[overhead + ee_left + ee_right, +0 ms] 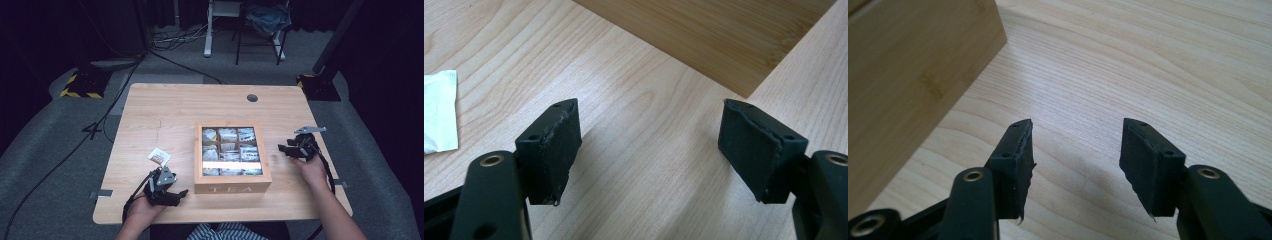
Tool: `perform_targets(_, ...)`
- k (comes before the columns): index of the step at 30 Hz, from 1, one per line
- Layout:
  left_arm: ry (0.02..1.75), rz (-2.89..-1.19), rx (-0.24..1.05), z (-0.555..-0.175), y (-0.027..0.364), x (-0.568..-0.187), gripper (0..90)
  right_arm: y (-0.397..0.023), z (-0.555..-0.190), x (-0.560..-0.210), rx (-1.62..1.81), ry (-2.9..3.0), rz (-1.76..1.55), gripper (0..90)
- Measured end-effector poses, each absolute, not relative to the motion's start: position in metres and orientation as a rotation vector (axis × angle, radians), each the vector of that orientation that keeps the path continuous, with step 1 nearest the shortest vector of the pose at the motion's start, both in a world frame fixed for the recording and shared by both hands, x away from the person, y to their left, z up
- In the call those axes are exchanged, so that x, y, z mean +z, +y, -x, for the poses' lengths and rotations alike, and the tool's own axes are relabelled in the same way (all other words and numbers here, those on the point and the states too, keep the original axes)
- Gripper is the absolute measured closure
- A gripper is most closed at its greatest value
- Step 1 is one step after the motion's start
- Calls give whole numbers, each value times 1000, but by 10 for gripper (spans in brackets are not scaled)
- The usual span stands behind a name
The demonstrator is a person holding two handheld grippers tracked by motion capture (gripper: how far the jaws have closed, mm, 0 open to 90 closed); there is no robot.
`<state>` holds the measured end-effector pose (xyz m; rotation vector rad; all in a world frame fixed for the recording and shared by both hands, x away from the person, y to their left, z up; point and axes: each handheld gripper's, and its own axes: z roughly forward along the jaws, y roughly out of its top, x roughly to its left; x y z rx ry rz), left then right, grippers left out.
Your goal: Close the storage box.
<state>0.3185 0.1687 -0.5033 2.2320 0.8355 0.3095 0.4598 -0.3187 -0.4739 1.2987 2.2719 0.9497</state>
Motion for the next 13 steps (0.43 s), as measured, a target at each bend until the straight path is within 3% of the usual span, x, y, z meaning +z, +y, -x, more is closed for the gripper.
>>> perform_targets(5,848,-2230,317,-319,169,-503,260,-318,-462,-489,929,2289,-1280,459)
perform_targets(10,873,-2219,325,-319,171,-503,264,-321,-463,-503,1003,2228,-1233,278)
perform_targets(13,884,-2221,340,-320,173,-503,270,-320,-463,-503,982,2207,-1262,229)
